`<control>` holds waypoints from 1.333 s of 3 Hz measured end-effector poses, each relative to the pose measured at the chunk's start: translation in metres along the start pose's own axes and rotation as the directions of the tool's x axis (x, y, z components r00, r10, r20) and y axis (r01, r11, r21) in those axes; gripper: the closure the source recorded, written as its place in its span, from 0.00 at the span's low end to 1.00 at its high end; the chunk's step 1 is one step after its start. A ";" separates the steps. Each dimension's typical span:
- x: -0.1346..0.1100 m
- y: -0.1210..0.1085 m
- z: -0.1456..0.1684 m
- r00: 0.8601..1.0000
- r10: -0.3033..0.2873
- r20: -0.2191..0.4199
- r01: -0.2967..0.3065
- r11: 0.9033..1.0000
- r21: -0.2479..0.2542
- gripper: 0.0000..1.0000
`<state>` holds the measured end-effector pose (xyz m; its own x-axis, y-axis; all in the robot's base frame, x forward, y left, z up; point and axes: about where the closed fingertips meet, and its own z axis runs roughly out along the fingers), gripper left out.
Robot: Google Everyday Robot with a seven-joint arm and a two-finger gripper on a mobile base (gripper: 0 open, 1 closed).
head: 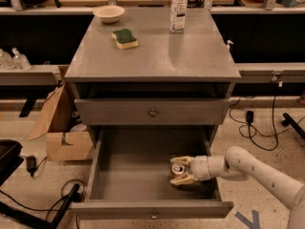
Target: Pick orange can from middle drawer and place on counter
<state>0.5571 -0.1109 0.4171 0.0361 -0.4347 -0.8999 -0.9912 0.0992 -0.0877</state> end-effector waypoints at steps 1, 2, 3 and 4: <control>0.002 0.000 0.004 1.000 0.016 -0.010 -0.016 1.000 -0.008 0.64; -0.032 -0.004 -0.009 0.996 0.089 -0.014 -0.088 0.996 0.032 0.89; -0.087 0.007 -0.051 0.982 0.190 -0.022 -0.189 0.981 0.046 1.00; -0.210 -0.017 -0.147 0.965 0.260 -0.015 -0.258 0.961 0.102 1.00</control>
Offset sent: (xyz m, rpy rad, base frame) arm -0.0022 0.0048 0.1017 -0.0156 0.1403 -0.1597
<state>0.5479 -0.1533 0.6702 -0.2251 -0.4073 -0.8851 -0.9488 0.2982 0.1041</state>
